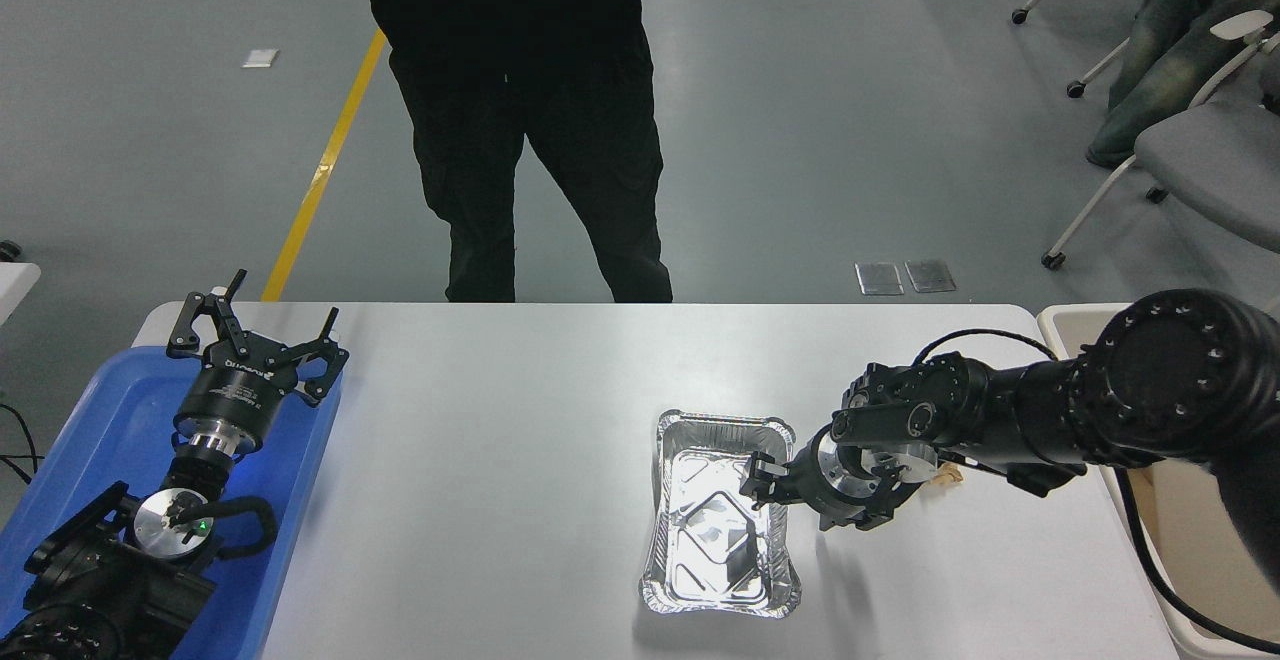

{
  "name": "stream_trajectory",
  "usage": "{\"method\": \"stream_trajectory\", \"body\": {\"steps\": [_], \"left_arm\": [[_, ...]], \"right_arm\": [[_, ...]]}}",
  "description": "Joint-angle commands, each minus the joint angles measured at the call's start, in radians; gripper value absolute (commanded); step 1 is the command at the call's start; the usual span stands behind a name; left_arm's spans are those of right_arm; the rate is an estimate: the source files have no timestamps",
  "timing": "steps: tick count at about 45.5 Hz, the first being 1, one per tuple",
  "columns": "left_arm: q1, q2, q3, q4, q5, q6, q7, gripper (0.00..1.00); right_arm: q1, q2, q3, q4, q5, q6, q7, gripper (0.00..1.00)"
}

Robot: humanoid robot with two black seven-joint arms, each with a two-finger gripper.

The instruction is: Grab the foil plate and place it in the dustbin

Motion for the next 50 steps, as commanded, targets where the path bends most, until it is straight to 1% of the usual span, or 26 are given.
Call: {"method": "stream_trajectory", "body": {"steps": [1,4,8,10,17,28,35,42,50], "left_arm": [[0.0,0.0,0.0,0.0,0.0,0.0,0.0,0.99],[0.0,0.0,0.0,0.001,-0.001,0.0,0.0,0.99],[0.0,0.0,0.0,0.0,0.0,0.0,0.0,0.99],[0.0,0.0,0.0,0.0,0.0,0.0,0.0,0.99],[0.0,0.0,0.0,0.0,0.0,0.0,0.0,0.99],[0.0,0.0,0.0,0.0,0.0,0.0,0.0,0.99],[0.0,0.0,0.0,0.0,0.0,0.0,0.0,0.99],[0.0,0.0,0.0,0.001,0.0,0.0,0.002,0.99],[0.0,0.0,0.0,0.0,0.0,0.0,0.002,0.99]], "right_arm": [[-0.004,0.0,0.001,-0.001,0.013,0.004,-0.001,0.14],[-0.001,0.0,0.001,0.001,0.016,0.007,-0.001,0.09],[0.0,0.0,0.001,0.003,0.018,0.008,-0.003,0.04],[0.002,0.0,0.001,0.006,0.019,0.01,-0.001,0.0],[0.008,0.0,0.001,0.015,0.042,0.044,-0.001,0.0],[0.075,0.0,-0.002,0.027,0.048,0.169,0.002,0.0],[0.18,0.0,-0.019,0.098,0.108,0.243,0.002,0.0],[0.368,-0.104,-0.065,0.242,0.134,0.303,0.002,0.0],[0.592,-0.172,-0.113,0.386,0.136,0.412,0.003,0.0]]}}
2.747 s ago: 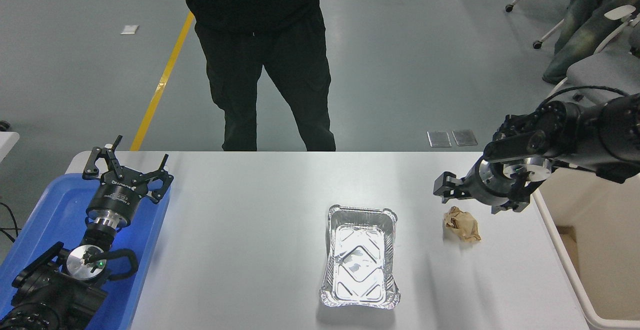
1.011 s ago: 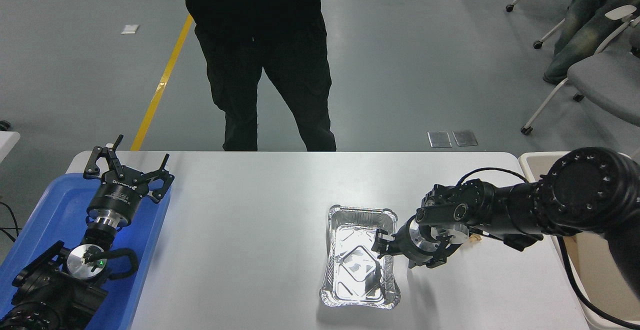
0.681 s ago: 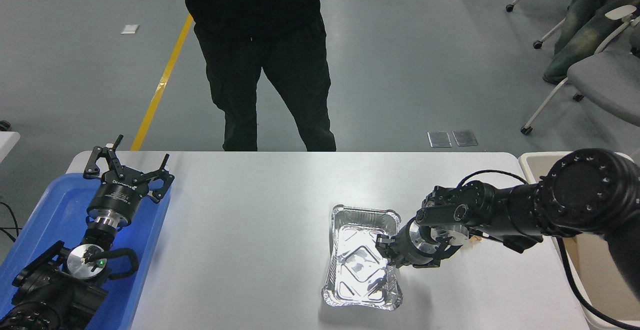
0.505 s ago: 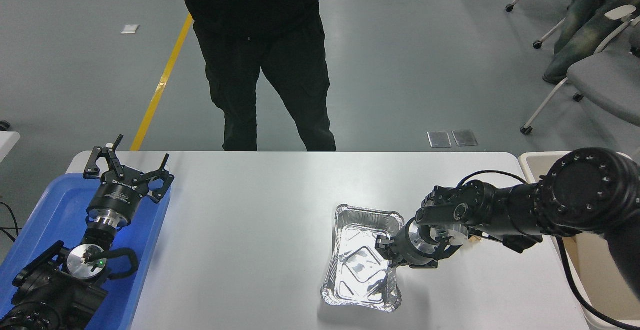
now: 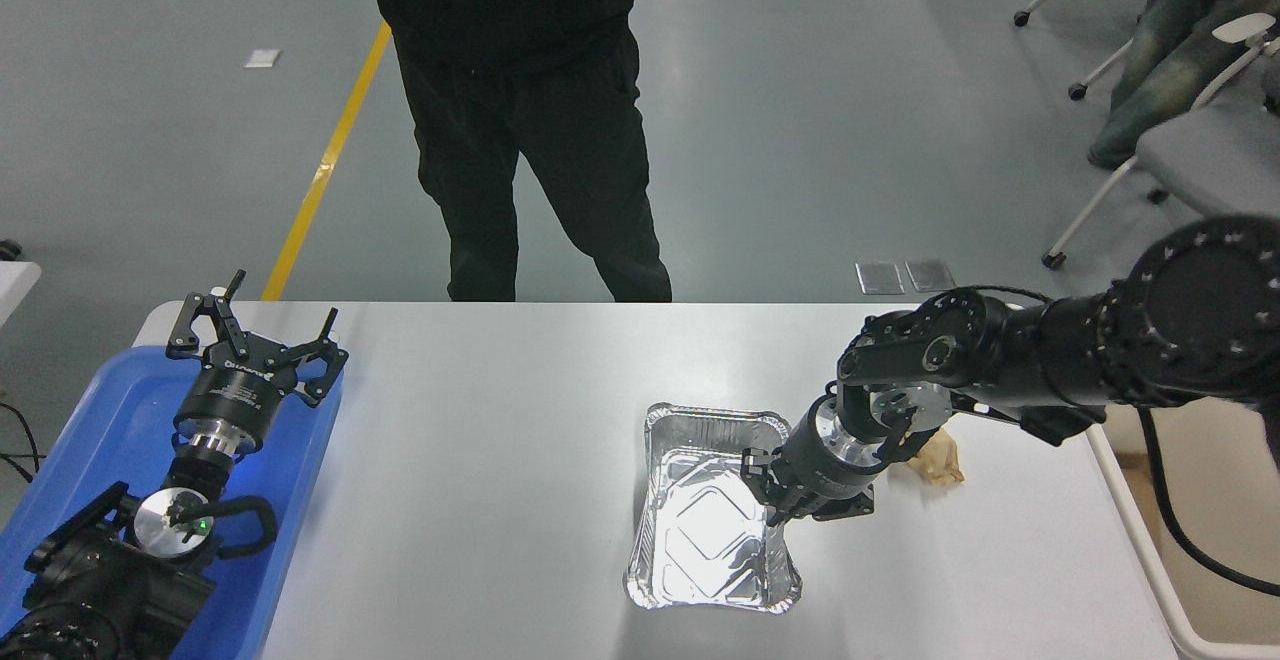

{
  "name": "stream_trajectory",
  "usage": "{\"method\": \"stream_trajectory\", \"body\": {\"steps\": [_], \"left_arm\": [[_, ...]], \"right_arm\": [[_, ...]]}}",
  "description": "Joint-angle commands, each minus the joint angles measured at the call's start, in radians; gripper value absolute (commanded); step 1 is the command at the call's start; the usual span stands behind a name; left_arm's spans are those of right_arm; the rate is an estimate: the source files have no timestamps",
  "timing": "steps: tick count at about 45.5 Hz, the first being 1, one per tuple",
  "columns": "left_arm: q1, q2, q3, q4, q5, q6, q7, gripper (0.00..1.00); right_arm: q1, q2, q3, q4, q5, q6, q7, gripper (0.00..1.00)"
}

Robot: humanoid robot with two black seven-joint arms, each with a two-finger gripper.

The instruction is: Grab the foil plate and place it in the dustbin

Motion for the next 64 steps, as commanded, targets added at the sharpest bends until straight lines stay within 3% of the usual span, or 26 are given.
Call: {"method": "stream_trajectory", "body": {"steps": [1,10,27,50,64], "left_arm": [[0.0,0.0,0.0,0.0,0.0,0.0,0.0,0.99],[0.0,0.0,0.0,0.0,0.0,0.0,0.0,0.99],[0.0,0.0,0.0,0.0,0.0,0.0,0.0,0.99],[0.002,0.0,0.0,0.0,-0.001,0.0,-0.001,0.99],[0.003,0.0,-0.002,0.001,-0.003,0.0,-0.004,0.99]], "right_arm": [[0.293,-0.097,-0.062,0.178,0.021,0.148,0.002,0.0],[0.495,-0.172,-0.096,0.223,0.03,0.28,0.003,0.0],[0.753,-0.245,-0.169,0.267,0.118,0.28,0.005,0.0],[0.782,-0.248,-0.327,0.266,0.122,0.28,0.003,0.0],[0.764,-0.396,-0.564,0.209,0.093,0.28,0.002,0.0]]}}
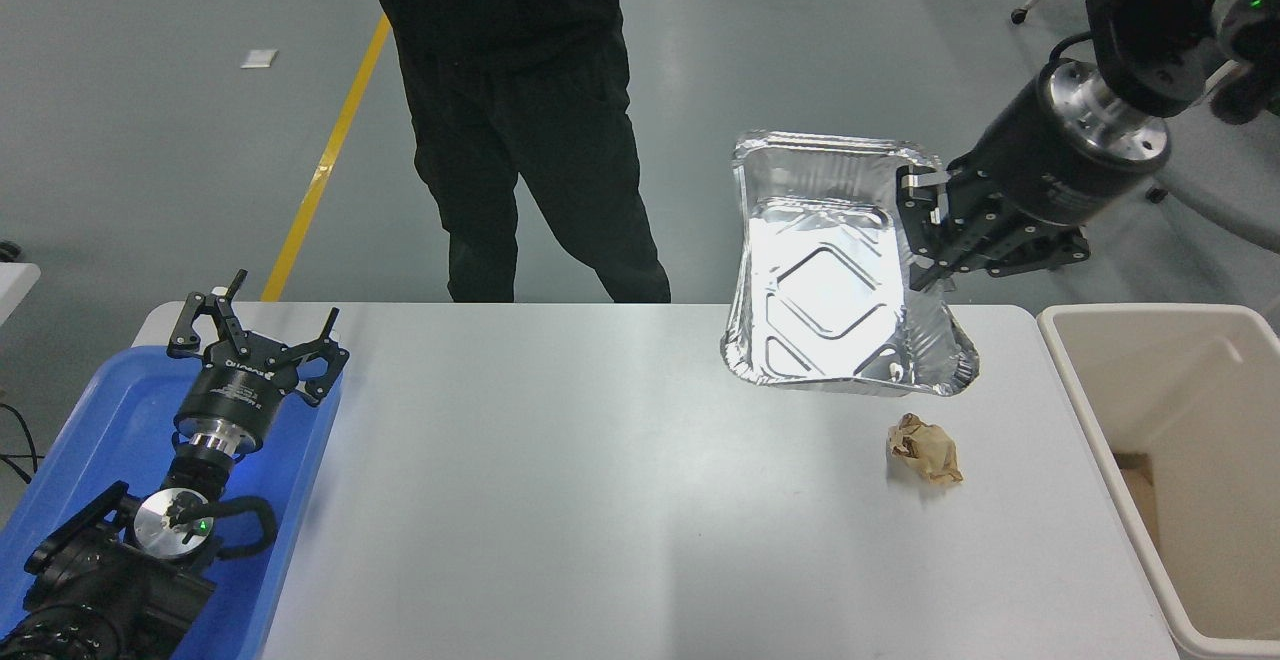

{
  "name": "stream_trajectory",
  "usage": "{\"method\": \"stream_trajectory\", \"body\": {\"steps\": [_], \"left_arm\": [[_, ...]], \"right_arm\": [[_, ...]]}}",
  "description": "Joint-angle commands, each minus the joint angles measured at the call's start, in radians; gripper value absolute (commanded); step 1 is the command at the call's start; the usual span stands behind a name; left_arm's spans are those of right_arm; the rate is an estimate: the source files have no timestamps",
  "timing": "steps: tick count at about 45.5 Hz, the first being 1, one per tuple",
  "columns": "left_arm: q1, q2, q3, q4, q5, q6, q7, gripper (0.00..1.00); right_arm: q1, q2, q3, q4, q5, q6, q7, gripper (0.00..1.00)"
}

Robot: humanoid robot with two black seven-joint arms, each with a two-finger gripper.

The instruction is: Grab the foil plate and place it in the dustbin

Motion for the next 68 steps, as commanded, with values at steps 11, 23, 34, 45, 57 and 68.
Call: {"method": "stream_trajectory", "body": {"steps": [11,23,34,45,57,68], "left_arm": [[0.001,0.0,-0.002,0.0,-0.001,0.0,-0.002,0.99],[0.001,0.0,-0.002,0.0,-0.001,0.0,-0.002,0.99],[0.001,0.0,-0.002,0.0,-0.001,0.0,-0.002,0.99],[0.0,0.0,-0.001,0.0,0.001,0.0,-0.002,0.99],[0.0,0.0,-0.001,0.0,-0.001,0.0,-0.002,0.99],[0.0,0.0,-0.001,0.0,-0.001,0.0,-0.002,0.99]], "right_arm": [[-0.104,-0.222,-0.289,-0.158,-0.012,0.0,-0.001,0.0],[-0.287,-0.452,-0.257,-0.28,-0.016,-0.067,0.001,0.0],[-0.612,-0.503,-0.113,-0.369,-0.003,-0.364,0.006,0.0],[-1.066,-0.5,0.275,-0.587,0.002,-0.498,0.006,0.0],[-1.492,-0.373,0.612,-0.952,0.0,-0.587,0.006,0.0],[-1.651,-0.24,0.726,-1.193,-0.001,-0.725,0.007,0.0]]}}
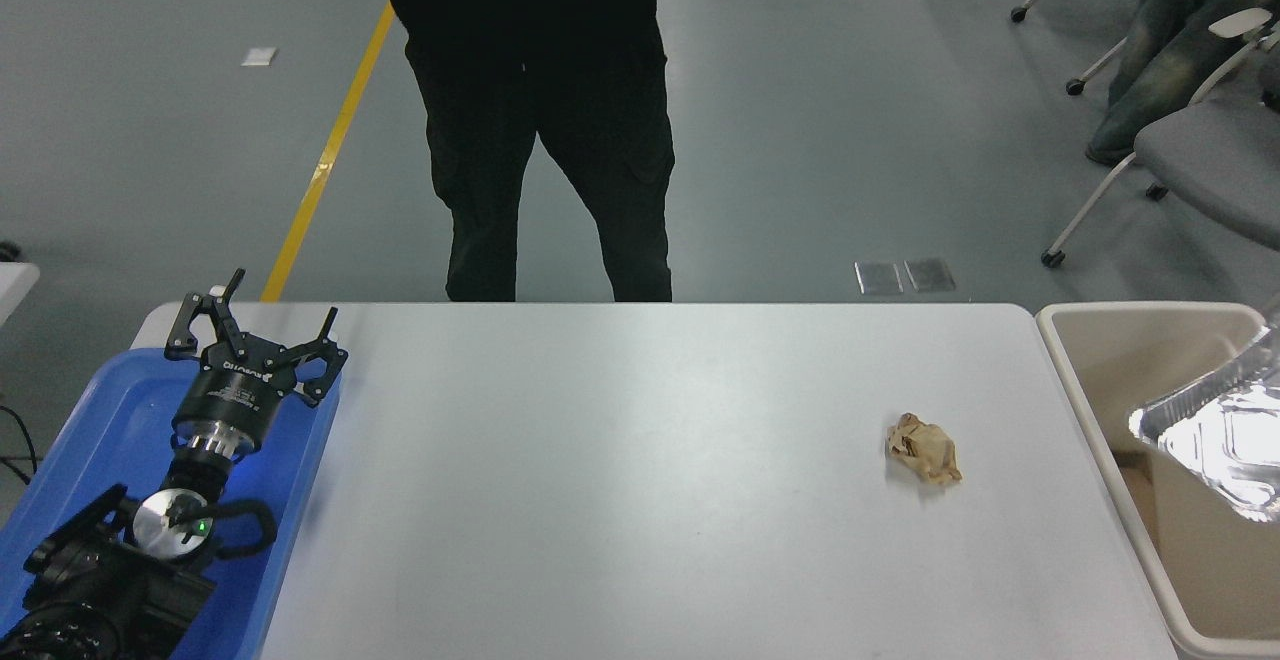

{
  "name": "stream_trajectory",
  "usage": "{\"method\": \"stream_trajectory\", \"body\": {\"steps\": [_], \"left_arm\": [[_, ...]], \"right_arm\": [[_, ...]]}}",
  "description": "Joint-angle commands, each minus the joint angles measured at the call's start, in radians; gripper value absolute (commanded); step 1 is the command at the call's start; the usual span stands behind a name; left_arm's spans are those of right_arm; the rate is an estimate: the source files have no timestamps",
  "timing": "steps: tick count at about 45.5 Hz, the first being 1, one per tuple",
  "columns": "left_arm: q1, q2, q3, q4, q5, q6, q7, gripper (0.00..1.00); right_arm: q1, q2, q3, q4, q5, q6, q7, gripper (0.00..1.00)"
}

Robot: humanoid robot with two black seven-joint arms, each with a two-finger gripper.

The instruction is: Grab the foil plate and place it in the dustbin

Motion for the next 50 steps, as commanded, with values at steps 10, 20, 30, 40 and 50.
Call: {"method": "stream_trajectory", "body": {"steps": [10,20,30,40,50], "left_arm": [[0.0,0.0,0.0,0.0,0.0,0.0,0.0,0.99],[0.0,0.0,-0.001,0.0,0.0,0.0,0.0,0.99],[0.0,0.0,-0.001,0.0,0.0,0.0,0.0,0.99],[0.0,0.0,0.0,0.0,0.0,0.0,0.0,0.99],[0.0,0.0,0.0,0.0,0.0,0.0,0.0,0.99]], "right_arm": [[-0.292,0.222,0.171,-0.425,-0.005,-0.182,0.002,0.0],[-0.312,0.248,0.167,-0.453,-0.01,-0.217,0.002,0.0],[-0.312,0.245,0.171,-0.442,-0.013,-0.217,0.002,0.0],[-0.31,0.243,0.167,-0.439,-0.019,-0.248,0.001,0.81],[-0.295,0.243,0.171,-0.405,-0.037,-0.251,0.001,0.82]]}}
